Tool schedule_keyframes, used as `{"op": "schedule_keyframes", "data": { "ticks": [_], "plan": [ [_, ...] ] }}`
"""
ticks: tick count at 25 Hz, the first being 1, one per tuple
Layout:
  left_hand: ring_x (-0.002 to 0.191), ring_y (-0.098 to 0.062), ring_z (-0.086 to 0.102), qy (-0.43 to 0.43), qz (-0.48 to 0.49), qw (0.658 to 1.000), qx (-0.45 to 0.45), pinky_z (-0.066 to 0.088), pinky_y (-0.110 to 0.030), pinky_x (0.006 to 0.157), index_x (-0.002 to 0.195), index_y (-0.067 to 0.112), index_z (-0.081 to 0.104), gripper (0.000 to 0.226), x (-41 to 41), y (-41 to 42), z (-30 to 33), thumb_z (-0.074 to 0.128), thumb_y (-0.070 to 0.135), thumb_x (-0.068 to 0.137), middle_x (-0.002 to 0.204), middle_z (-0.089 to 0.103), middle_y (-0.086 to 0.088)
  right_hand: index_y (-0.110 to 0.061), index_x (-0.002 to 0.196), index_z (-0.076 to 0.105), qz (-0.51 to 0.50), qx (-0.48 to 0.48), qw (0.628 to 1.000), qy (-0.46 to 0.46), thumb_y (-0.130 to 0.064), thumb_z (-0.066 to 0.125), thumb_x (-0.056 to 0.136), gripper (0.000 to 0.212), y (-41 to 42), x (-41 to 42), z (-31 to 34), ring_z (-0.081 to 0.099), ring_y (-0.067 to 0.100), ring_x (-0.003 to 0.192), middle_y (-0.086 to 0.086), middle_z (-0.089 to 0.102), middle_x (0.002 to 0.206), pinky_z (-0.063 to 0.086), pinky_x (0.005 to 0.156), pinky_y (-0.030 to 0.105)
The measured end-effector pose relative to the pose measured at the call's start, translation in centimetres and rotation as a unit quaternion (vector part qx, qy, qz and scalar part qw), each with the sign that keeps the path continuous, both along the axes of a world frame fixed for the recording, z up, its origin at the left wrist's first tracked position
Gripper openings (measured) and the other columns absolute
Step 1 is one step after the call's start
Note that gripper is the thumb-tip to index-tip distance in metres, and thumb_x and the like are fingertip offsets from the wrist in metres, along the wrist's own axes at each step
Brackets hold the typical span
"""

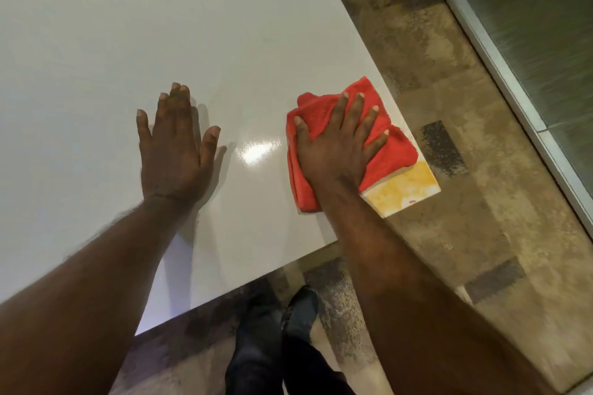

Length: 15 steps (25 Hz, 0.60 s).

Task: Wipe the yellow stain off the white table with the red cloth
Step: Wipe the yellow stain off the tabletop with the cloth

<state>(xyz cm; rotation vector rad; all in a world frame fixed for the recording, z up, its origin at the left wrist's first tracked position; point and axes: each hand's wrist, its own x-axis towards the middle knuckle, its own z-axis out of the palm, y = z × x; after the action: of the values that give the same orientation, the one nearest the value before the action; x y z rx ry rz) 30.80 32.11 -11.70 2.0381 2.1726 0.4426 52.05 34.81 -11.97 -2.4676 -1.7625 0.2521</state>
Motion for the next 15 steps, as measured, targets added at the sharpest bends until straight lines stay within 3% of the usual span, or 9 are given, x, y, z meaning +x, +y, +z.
{"op": "schedule_keyframes", "data": {
  "ticks": [10, 15],
  "plan": [
    [0.151, -0.027, 0.016, -0.015, 0.012, 0.999, -0.050, 0.003, -0.051, 0.121, 0.155, 0.007, 0.019, 0.075, 3.7, -10.3, 0.4, 0.016, 0.055, 0.098, 0.163, 0.020, -0.011, -0.012, 0.156, 0.003, 0.070, -0.032, 0.997, 0.004, -0.065, 0.018, 0.094, 0.083, -10.0, -1.1, 0.3, -0.010, 0.034, 0.151, 0.011, -0.002, 0.165, -0.004, 0.118, 0.061],
    [0.152, -0.025, 0.012, 0.007, -0.011, 0.998, -0.057, 0.003, -0.048, 0.122, 0.155, 0.012, 0.015, 0.074, 4.7, -10.9, -0.1, 0.013, 0.059, 0.098, 0.164, 0.017, -0.008, -0.012, 0.156, 0.007, 0.033, -0.024, 0.999, 0.006, -0.061, 0.014, 0.092, 0.081, -11.4, 1.2, 0.1, -0.008, 0.033, 0.151, 0.011, 0.001, 0.165, -0.005, 0.118, 0.060]
  ]
}}
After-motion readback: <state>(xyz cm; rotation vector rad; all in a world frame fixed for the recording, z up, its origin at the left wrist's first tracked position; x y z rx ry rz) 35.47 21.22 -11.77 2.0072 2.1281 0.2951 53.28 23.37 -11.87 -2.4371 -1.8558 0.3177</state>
